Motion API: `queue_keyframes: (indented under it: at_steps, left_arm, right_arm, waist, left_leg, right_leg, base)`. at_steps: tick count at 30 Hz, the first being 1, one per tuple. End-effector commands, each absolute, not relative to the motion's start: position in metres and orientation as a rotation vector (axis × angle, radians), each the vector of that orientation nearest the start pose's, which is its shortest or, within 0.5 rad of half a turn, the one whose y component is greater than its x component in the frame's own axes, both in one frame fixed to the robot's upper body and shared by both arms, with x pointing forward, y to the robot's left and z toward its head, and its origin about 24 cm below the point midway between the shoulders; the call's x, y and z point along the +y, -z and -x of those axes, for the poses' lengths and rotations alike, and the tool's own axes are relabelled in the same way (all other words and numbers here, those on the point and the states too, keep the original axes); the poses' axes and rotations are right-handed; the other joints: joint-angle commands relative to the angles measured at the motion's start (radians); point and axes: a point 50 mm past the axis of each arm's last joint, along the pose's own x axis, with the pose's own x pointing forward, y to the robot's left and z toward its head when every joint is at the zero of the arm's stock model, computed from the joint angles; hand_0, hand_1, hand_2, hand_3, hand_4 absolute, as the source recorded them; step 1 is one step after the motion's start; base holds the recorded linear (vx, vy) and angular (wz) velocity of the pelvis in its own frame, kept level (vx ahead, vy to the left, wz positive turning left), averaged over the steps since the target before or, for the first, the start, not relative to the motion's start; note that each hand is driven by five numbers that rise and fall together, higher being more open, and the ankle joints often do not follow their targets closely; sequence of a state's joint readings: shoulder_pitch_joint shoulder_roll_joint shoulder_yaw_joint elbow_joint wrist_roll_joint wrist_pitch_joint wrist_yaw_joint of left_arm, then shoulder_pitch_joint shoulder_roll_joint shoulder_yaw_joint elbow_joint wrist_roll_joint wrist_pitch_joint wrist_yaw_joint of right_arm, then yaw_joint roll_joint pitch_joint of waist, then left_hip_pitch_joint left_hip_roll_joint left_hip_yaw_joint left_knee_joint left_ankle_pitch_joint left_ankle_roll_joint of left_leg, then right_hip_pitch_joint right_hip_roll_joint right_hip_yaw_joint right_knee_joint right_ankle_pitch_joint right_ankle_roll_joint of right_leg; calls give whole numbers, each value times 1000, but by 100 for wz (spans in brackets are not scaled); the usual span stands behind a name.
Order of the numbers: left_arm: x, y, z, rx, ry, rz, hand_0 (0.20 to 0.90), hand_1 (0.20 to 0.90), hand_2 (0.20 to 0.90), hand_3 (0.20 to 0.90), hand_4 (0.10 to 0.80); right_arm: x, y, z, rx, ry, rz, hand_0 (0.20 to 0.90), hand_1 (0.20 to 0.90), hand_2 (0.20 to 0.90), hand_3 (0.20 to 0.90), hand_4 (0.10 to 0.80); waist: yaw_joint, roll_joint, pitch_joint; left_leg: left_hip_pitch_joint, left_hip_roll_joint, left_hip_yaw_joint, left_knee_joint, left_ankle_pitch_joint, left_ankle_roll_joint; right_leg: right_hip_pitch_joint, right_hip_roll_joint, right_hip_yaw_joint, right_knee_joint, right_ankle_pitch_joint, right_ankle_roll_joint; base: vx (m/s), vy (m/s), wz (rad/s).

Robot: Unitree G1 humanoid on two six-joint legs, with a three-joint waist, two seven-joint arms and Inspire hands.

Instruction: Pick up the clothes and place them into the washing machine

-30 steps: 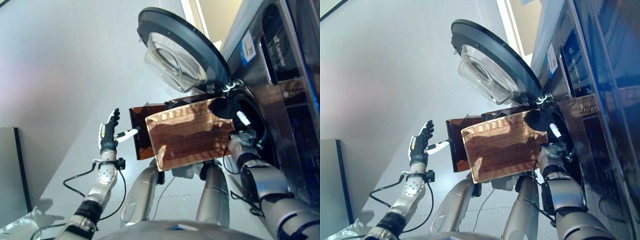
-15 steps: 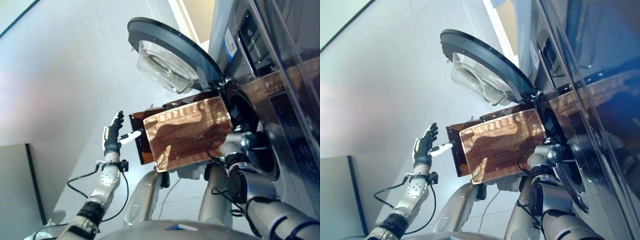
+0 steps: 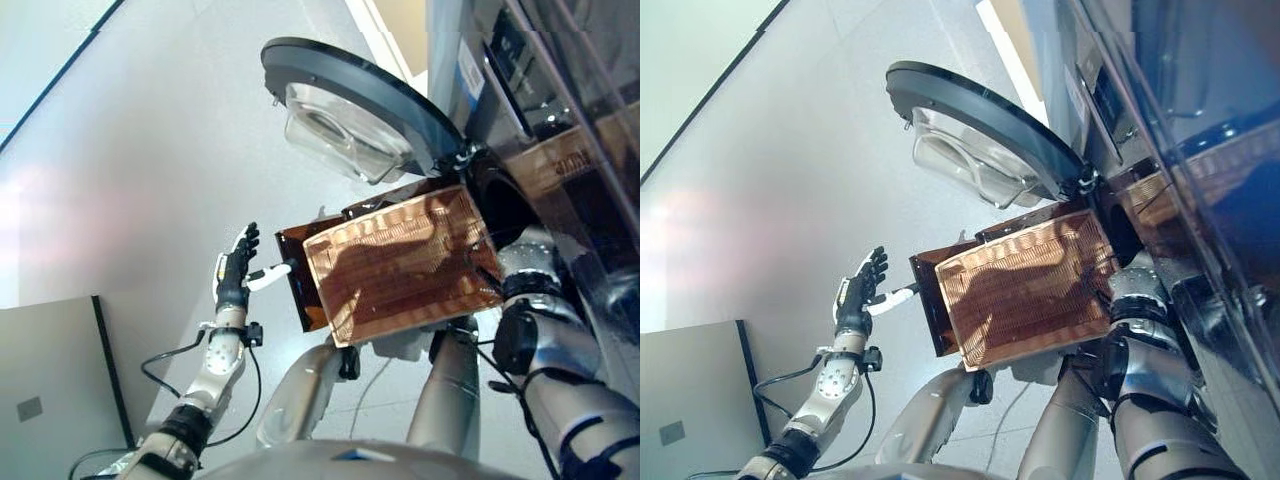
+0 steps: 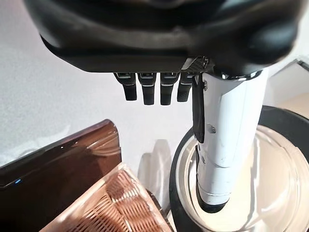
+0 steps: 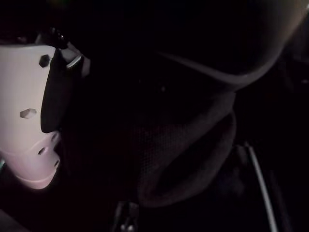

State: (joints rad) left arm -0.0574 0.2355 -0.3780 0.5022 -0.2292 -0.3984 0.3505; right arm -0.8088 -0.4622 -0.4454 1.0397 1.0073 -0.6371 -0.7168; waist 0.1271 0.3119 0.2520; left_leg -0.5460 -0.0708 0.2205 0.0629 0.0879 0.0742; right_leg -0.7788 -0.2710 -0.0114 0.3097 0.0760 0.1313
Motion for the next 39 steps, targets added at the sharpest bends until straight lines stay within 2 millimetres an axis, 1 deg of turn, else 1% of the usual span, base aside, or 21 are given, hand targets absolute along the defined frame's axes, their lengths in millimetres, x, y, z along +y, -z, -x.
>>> queue_keyframes:
  at_steps: [1,3,4,6,7,8,9,10,15,17,21,26,30,31,33,34,35,36,37,38,39]
  left_arm:
    - [161,17,-235,7,-116,-33,900,900,900,900,800]
    - [164,18,-234,11,-114,-38,900,900,900,900,800]
    - [164,18,-234,13,-115,-36,900,900,900,900,800]
    - [165,17,-233,8,-121,-33,900,900,900,900,800]
    - [167,18,-233,14,-127,-34,900,900,900,900,800]
    - [168,18,-233,14,-130,-35,900,900,900,900,800]
    - [168,18,-234,14,-133,-37,900,900,900,900,800]
    - [169,17,-234,10,-135,-36,900,900,900,900,800]
    - [168,17,-235,12,-143,-17,900,900,900,900,800]
    - [168,17,-236,13,-145,-18,900,900,900,900,800]
    - [169,15,-236,2,-144,-32,900,900,900,900,800]
    - [170,13,-236,-8,-142,-28,900,900,900,900,800]
    - [172,9,-237,-25,-148,-31,900,900,900,900,800]
    - [174,8,-236,-27,-146,-40,900,900,900,900,800]
    - [175,7,-235,-32,-144,-47,900,900,900,900,800]
    - [179,7,-234,-33,-150,-56,900,900,900,900,800]
    - [179,7,-234,-34,-150,-55,900,900,900,900,800]
    - [183,6,-232,-40,-154,-62,900,900,900,900,800]
    - [184,4,-232,-45,-155,-58,900,900,900,900,800]
    - [184,4,-232,-45,-155,-57,900,900,900,900,800]
    - [188,4,-230,-45,-151,-72,900,900,900,900,800]
  right_arm:
    - [-393,-218,-297,-812,1289,-904,200,200,200,200,300]
    - [-397,-241,-294,-888,1248,-894,200,200,200,200,300]
    - [-398,-249,-293,-912,1237,-888,200,200,200,200,300]
    - [-398,-262,-292,-943,1204,-870,200,200,200,200,300]
    - [-398,-264,-293,-945,1195,-863,200,200,200,200,300]
    - [-399,-265,-294,-938,1188,-853,277,277,277,277,355]
    - [-397,-264,-296,-921,1181,-846,502,502,502,502,516]
    - [-396,-261,-300,-898,1175,-843,900,900,900,900,800]
    - [-392,-243,-310,-806,1154,-849,900,900,900,900,800]
    - [-389,-231,-314,-765,1159,-856,900,900,900,900,800]
    - [-378,-214,-324,-692,1136,-869,900,900,900,900,800]
    - [-369,-212,-330,-674,1110,-886,900,900,900,900,800]
    - [-366,-214,-332,-687,1092,-895,900,900,900,900,800]
    - [-367,-216,-331,-695,1092,-888,900,900,900,900,800]
    - [-368,-220,-331,-704,1090,-884,900,900,900,900,800]
    - [-370,-231,-329,-740,1077,-865,900,900,900,900,800]
    - [-370,-232,-329,-740,1077,-865,900,900,900,900,800]
    - [-374,-256,-324,-816,1045,-824,900,900,900,900,800]
    - [-373,-273,-322,-862,1021,-797,900,900,900,900,800]
    - [-373,-273,-322,-862,1021,-797,900,900,900,900,800]
    - [-376,-298,-316,-917,1003,-725,900,900,900,900,800]
  waist:
    - [-18,63,-69]
    - [-18,63,-75]
    - [-16,64,-77]
    - [-12,65,-80]
    - [-11,66,-81]
    - [-10,66,-82]
    - [-9,66,-83]
    - [-8,65,-83]
    - [-4,64,-82]
    - [-3,65,-80]
    - [3,68,-69]
    - [9,75,-53]
    - [5,75,-30]
    - [1,69,-23]
    - [2,64,-28]
    - [3,57,-28]
    - [3,57,-28]
    - [3,50,-28]
    - [3,48,-29]
    - [3,48,-29]
    - [4,37,-31]
  left_leg:
    - [-95,30,-77,110,-61,-111]
    - [-94,28,-73,107,-62,-112]
    - [-95,26,-70,106,-62,-112]
    - [-98,25,-67,106,-62,-112]
    - [-101,25,-63,107,-62,-112]
    - [-103,26,-61,109,-62,-112]
    - [-105,26,-60,111,-63,-111]
    - [-104,26,-59,110,-63,-111]
    - [-107,27,-59,109,-61,-112]
    - [-111,28,-60,109,-60,-112]
    - [-127,32,-59,118,-58,-111]
    - [-154,34,-58,140,-59,-109]
    - [-199,45,-58,218,-76,-103]
    - [-224,49,-59,267,-94,-102]
    - [-230,48,-70,294,-127,-108]
    - [-246,50,-71,324,-142,-106]
    - [-249,51,-71,328,-145,-106]
    - [-262,52,-69,345,-152,-104]
    - [-271,54,-66,350,-155,-105]
    - [-272,54,-66,350,-155,-104]
    - [-278,54,-65,355,-156,-104]
  right_leg:
    - [-12,22,-9,36,-35,-32]
    - [-18,22,-4,36,-35,-32]
    - [-23,24,1,38,-34,-31]
    - [-29,23,7,42,-33,-31]
    - [-32,22,7,44,-33,-31]
    - [-36,22,9,45,-33,-32]
    - [-38,23,10,46,-33,-33]
    - [-38,24,11,47,-33,-34]
    - [-43,28,11,49,-33,-38]
    - [-45,30,11,50,-35,-40]
    - [-60,33,11,58,-39,-45]
    - [-90,34,18,89,-48,-50]
    - [-122,35,26,168,-77,-62]
    - [-137,34,27,209,-96,-69]
    - [-143,35,35,238,-130,-65]
    - [-157,36,35,267,-145,-68]
    - [-160,36,36,271,-147,-68]
    - [-175,36,40,288,-148,-71]
    - [-187,36,44,292,-149,-70]
    - [-189,37,44,293,-149,-70]
    - [-198,36,46,298,-148,-70]
  base:
    - [0,0,0]
    - [5,19,-1]
    - [5,32,-7]
    - [-1,22,-11]
    - [1,16,-8]
    - [0,6,-6]
    - [-1,0,-5]
    - [-3,-3,-7]
    - [-1,-3,-2]
    - [0,0,0]
    - [-18,-4,0]
    - [-35,-3,3]
    - [-43,-30,6]
    - [51,-49,12]
    - [87,-39,9]
    - [0,0,0]
    - [0,0,0]
    - [0,0,0]
    - [-10,1,-3]
    - [0,0,0]
    - [0,0,0]
